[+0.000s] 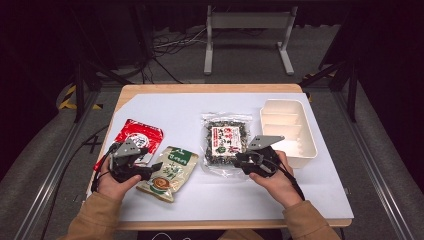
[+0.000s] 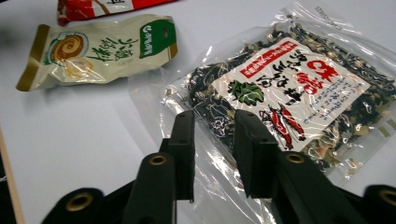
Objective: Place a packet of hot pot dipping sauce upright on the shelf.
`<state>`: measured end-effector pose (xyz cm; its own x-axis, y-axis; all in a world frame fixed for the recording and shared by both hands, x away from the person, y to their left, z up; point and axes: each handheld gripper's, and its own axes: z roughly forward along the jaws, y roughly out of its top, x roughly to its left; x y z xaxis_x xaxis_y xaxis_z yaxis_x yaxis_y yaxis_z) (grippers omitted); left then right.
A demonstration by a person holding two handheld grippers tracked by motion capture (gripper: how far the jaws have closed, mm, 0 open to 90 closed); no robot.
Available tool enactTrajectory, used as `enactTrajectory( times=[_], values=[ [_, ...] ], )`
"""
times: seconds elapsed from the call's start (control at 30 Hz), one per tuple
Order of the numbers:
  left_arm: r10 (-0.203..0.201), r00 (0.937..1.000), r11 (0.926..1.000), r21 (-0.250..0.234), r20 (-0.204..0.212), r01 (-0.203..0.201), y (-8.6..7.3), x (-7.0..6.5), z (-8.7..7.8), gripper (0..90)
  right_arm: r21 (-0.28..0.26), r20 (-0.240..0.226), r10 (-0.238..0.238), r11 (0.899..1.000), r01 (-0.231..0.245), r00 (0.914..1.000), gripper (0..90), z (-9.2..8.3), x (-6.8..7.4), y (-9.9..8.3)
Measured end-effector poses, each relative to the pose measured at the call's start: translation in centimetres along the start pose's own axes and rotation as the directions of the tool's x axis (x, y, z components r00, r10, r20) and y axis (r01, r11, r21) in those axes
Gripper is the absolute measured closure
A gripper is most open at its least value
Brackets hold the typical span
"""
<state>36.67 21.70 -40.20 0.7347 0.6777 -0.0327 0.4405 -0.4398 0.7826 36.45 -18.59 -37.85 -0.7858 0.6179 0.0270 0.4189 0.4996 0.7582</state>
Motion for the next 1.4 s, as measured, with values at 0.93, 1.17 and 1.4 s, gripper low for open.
enactTrajectory(
  times=[0.93, 1.17, 1.4],
  values=[
    [-0.007, 0.9999, 0.9999, -0.012, -0.009, 0.007, -0.7, -0.3, -2.3, 22.3, 0.046, -0.122, -0.061, 0.997, 0.067, 0.9907, 45.5, 3.2, 0.9, 6.3],
    [-0.009, 0.9999, 0.9999, -0.011, -0.007, 0.009, -0.8, -0.1, -2.2, 22.1, 0.070, -0.155, -0.060, 0.995, 0.071, 0.9861, 43.0, 5.2, 1.2, 7.8],
    [-0.008, 0.9999, 0.9999, -0.012, -0.007, 0.008, -0.7, -0.1, -2.0, 22.1, 0.074, -0.176, -0.042, 0.996, 0.056, 0.9835, 41.8, 6.6, 1.4, 8.8]
  ],
)
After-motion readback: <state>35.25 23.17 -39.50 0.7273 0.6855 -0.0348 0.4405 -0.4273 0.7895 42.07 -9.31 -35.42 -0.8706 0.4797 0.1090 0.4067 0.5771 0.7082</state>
